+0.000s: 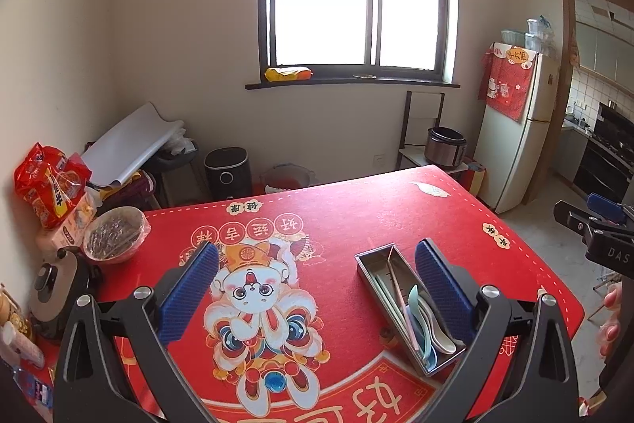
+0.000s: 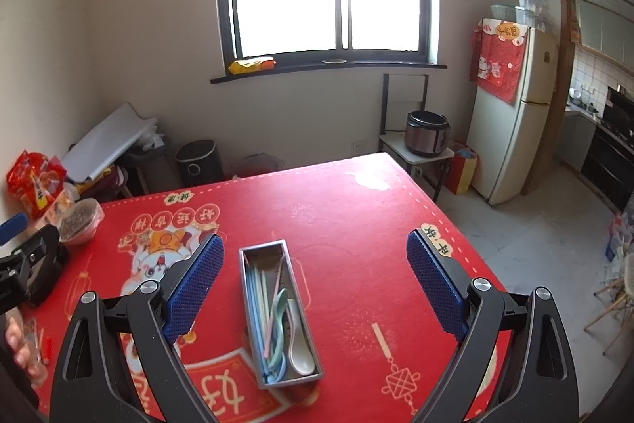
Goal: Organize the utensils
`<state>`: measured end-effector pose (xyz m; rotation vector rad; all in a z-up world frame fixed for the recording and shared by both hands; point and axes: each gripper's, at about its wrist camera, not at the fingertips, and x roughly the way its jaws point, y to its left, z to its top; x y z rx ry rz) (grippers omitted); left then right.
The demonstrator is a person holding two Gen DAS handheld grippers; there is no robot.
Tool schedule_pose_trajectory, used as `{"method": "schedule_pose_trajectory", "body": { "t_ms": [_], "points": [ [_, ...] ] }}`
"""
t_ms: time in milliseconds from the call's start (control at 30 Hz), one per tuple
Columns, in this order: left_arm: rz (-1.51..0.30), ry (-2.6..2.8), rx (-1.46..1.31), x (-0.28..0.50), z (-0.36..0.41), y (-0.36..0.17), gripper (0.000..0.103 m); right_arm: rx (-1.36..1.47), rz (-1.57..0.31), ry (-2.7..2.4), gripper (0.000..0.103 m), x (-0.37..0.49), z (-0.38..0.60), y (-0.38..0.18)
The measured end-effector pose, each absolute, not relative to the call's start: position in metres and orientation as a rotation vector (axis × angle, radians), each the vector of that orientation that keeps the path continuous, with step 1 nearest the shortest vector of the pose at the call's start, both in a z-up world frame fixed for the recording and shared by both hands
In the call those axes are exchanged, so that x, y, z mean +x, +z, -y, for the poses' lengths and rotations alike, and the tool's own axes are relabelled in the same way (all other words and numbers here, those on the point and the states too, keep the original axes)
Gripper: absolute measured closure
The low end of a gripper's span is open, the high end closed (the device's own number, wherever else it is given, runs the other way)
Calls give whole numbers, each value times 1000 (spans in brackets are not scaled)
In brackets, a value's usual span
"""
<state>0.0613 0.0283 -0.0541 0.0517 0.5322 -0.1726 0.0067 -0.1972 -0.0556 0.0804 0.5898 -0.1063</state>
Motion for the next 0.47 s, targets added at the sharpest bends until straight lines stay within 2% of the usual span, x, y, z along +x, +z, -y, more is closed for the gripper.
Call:
{"method": "schedule_pose_trajectory", "body": {
  "t_ms": [467],
  "points": [
    [-536,-203,44,67,-22,-55,6,73,-594,-168,13,4,207,-54]
  ]
}}
